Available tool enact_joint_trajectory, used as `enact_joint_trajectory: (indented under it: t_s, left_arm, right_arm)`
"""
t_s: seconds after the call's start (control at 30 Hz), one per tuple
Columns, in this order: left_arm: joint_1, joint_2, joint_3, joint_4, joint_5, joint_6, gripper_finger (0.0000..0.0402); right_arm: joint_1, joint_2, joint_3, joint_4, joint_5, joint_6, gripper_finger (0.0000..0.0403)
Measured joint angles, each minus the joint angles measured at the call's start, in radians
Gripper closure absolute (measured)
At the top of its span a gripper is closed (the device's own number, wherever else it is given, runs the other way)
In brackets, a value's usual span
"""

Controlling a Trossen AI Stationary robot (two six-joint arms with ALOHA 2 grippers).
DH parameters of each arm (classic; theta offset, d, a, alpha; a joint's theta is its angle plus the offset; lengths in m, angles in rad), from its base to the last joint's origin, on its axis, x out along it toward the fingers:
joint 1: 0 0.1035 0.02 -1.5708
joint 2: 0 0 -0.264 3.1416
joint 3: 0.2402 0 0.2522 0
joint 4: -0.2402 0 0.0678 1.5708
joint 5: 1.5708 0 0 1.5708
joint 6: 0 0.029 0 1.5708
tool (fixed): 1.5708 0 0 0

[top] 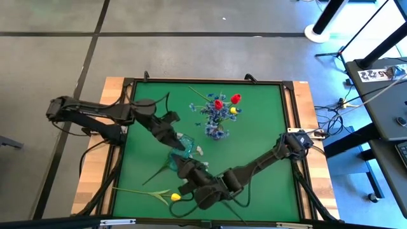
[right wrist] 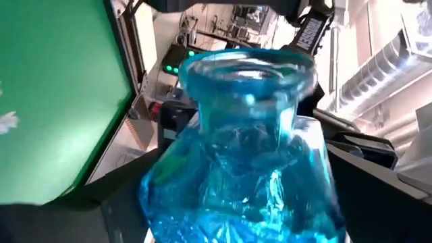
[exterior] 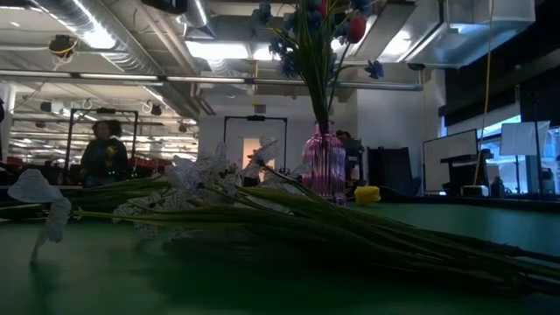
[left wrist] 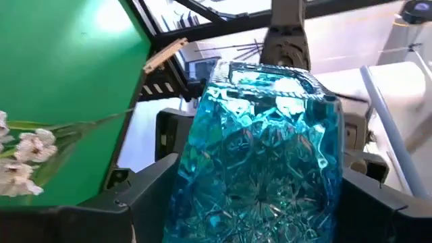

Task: Sort flowers into vase by color
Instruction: Move the blue vase to the bottom of the table

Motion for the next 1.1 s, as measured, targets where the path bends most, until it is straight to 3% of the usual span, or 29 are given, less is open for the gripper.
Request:
enact_joint_trajectory:
  t_s: [0.23, 0.47, 0.6, 0.77, 1.1]
  left_arm:
    - [-0.002, -0.088, 0.003, 0.005, 0.033, 0.012, 0.0104]
    - [-0.002, -0.139, 0.003, -0.002, 0.027, 0.016, 0.0104]
    - [0.004, -0.144, 0.003, -0.001, 0.043, 0.046, 0.0103]
    - [0.004, -0.148, 0.003, -0.010, 0.045, 0.077, 0.0103]
    - [0.041, -0.163, 0.006, -0.055, -0.009, 0.156, 0.0076]
  right_arm:
    - [-0.031, 0.002, 0.045, 0.172, -0.124, -0.237, 0.0029]
    - [-0.070, 0.002, 0.045, 0.289, -0.197, -0.350, 0.0029]
    - [-0.081, 0.002, 0.044, 0.327, -0.234, -0.363, 0.0041]
    - [-0.082, 0.002, 0.044, 0.331, -0.253, -0.363, 0.0091]
    - [-0.086, 0.001, 0.043, 0.328, -0.247, -0.317, 0.0091]
